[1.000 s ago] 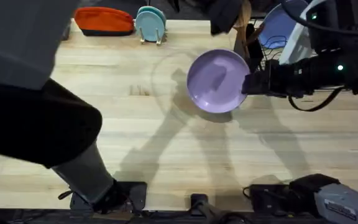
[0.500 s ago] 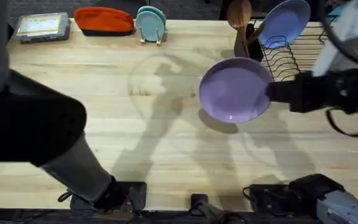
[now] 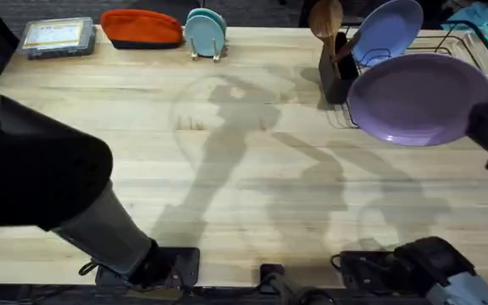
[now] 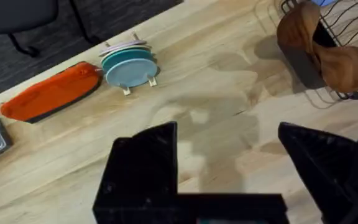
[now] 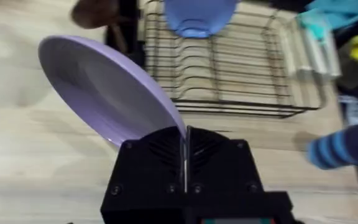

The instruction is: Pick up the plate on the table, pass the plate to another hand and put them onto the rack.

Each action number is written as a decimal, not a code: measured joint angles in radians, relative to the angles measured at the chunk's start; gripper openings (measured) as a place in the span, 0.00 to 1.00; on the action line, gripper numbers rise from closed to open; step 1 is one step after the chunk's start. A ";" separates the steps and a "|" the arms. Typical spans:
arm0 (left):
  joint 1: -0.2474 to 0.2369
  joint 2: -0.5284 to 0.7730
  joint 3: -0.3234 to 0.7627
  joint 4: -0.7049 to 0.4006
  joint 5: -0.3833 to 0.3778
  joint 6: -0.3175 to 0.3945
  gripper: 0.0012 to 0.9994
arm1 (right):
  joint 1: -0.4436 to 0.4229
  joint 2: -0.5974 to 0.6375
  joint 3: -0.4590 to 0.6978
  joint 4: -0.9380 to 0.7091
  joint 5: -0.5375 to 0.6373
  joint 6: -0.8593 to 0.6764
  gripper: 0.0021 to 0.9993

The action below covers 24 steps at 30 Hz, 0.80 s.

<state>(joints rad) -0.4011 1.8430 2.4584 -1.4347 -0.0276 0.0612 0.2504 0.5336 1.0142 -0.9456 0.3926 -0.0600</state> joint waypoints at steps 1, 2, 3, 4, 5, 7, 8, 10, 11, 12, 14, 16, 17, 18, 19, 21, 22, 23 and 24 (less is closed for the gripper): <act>0.000 0.000 0.000 0.001 0.000 0.000 0.99 | 0.000 -0.005 0.000 0.002 0.022 -0.015 0.03; 0.000 0.000 0.000 0.002 0.000 0.000 0.99 | 0.000 -0.006 0.000 0.005 0.042 -0.027 0.03; 0.000 0.000 0.000 0.002 0.000 0.000 0.99 | 0.000 -0.006 0.000 0.011 0.063 -0.037 0.03; 0.000 0.000 0.000 0.002 0.000 0.000 0.99 | 0.000 -0.006 0.000 0.024 0.086 -0.047 0.03; 0.000 0.000 0.000 0.002 0.000 0.000 0.99 | 0.000 -0.006 -0.001 0.039 0.108 -0.057 0.03; 0.000 0.000 0.000 0.002 0.000 0.000 0.99 | 0.000 -0.006 -0.001 0.074 0.143 -0.081 0.03; 0.000 0.000 0.000 0.002 0.000 0.000 0.99 | 0.000 -0.006 -0.001 0.096 0.158 -0.100 0.03; 0.000 0.000 0.000 0.002 0.000 0.000 0.99 | 0.000 -0.006 -0.002 0.140 0.175 -0.138 0.03; 0.000 0.000 0.000 0.003 0.000 0.000 0.99 | 0.000 -0.006 -0.002 0.168 0.183 -0.159 0.03; 0.000 0.000 0.000 0.005 0.000 0.000 0.99 | 0.000 -0.006 -0.002 0.200 0.191 -0.183 0.03; 0.000 0.000 0.000 0.016 0.000 0.000 0.99 | 0.000 -0.006 -0.002 0.293 0.213 -0.252 0.03; 0.000 0.000 0.000 0.021 0.000 0.000 0.99 | 0.000 -0.006 -0.002 0.318 0.221 -0.279 0.03; 0.000 0.000 0.000 0.023 0.000 0.000 0.99 | -0.002 -0.006 -0.002 0.328 0.224 -0.290 0.03; 0.000 0.000 0.000 0.027 0.000 0.000 0.99 | -0.006 -0.006 -0.002 0.334 0.224 -0.299 0.03; 0.000 0.000 0.000 0.030 0.000 0.000 0.99 | -0.011 -0.005 -0.002 0.337 0.225 -0.306 0.03; 0.000 0.000 0.000 0.039 0.000 0.000 0.99 | -0.043 0.020 -0.002 0.340 0.231 -0.320 0.03; 0.000 0.000 0.000 0.040 0.000 0.000 0.99 | -0.050 0.030 -0.002 0.340 0.232 -0.324 0.03; 0.000 0.000 0.000 0.040 0.000 0.000 0.99 | -0.059 0.043 -0.002 0.340 0.232 -0.326 0.03; 0.000 0.000 0.000 0.040 0.000 0.000 0.99 | -0.068 0.059 -0.002 0.340 0.233 -0.329 0.03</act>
<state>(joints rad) -0.4011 1.8427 2.4584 -1.3949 -0.0277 0.0612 0.1821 0.5924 1.0122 -0.6058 0.6252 -0.3893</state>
